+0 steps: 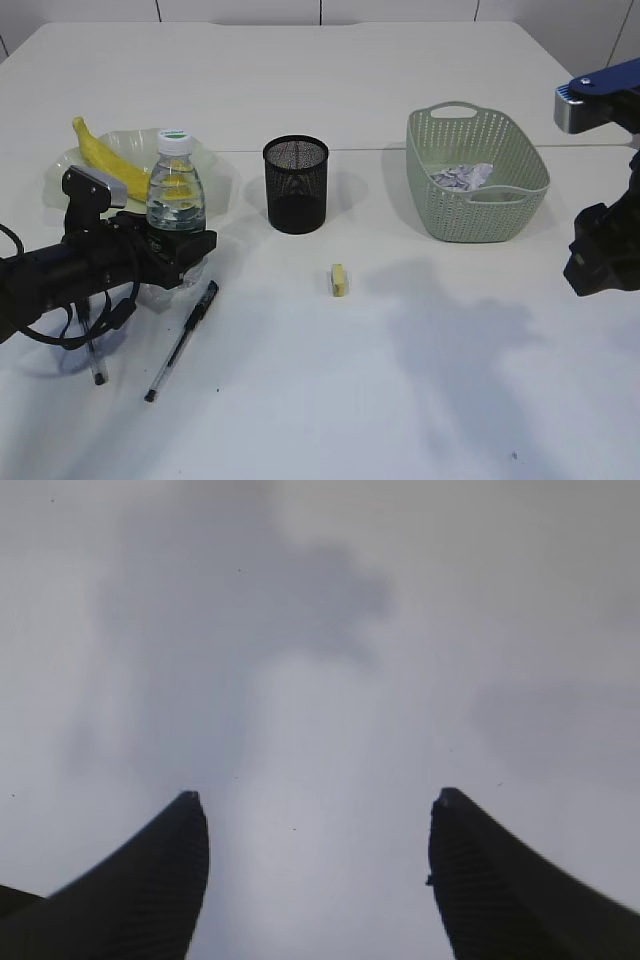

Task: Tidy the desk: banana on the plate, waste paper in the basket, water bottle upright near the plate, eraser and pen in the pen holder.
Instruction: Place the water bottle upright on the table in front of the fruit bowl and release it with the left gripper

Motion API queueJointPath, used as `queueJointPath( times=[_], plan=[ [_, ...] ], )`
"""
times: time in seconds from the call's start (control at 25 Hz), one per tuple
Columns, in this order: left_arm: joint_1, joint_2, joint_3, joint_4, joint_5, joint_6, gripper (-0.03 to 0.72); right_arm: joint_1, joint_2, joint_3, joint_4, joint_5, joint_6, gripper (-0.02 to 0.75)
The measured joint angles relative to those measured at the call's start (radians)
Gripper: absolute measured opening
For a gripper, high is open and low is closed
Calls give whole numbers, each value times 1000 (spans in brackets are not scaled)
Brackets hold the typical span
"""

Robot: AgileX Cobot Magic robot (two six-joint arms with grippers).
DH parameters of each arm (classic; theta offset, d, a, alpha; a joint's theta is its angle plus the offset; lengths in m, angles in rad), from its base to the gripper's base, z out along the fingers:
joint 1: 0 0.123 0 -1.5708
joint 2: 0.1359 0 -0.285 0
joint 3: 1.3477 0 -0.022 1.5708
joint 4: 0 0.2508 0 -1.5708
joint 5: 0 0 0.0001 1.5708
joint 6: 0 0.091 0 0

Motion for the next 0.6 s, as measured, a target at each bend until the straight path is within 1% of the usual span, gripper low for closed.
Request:
queueJointPath(
  times=[0.2,0.44,0.6],
  plan=[
    [2,0,12,-2,-4,0,483,0,0,0,0,0,0,515],
    [15,0,35,2,-13,2,545,0,0,0,0,0,0,515],
    [21,0,37,2,-13,2,561,0,0,0,0,0,0,515]
  ],
)
